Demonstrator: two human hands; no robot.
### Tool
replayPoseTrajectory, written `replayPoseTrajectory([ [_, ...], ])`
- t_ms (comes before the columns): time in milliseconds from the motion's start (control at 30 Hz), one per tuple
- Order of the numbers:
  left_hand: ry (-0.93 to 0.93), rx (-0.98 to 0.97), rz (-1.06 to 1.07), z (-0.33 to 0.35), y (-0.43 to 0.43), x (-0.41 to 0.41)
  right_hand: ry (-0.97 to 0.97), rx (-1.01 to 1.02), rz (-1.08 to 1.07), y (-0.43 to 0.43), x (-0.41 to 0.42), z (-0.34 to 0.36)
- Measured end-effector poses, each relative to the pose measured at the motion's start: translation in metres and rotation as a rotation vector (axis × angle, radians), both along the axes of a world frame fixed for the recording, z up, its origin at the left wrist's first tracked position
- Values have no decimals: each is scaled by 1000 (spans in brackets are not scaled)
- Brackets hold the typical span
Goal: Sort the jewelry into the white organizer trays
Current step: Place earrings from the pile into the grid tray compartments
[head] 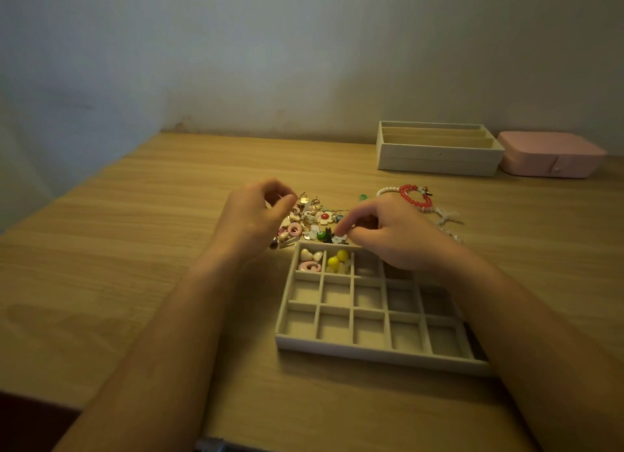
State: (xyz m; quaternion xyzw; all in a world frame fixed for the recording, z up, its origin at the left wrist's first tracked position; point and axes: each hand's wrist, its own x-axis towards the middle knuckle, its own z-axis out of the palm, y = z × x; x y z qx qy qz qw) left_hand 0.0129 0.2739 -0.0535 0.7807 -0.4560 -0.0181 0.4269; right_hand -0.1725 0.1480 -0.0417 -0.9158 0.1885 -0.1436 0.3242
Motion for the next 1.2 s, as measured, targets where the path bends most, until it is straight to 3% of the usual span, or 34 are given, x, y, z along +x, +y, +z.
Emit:
replayPoseTrajectory([
  [167, 38, 105, 148, -9, 1, 15, 69, -25, -49, -8, 8, 9],
  [833, -25, 295, 48, -25, -7, 8, 38, 74, -35, -17, 69, 2],
  [1200, -25, 142, 7, -21, -7, 5, 59, 121, -52, -19, 61, 7],
])
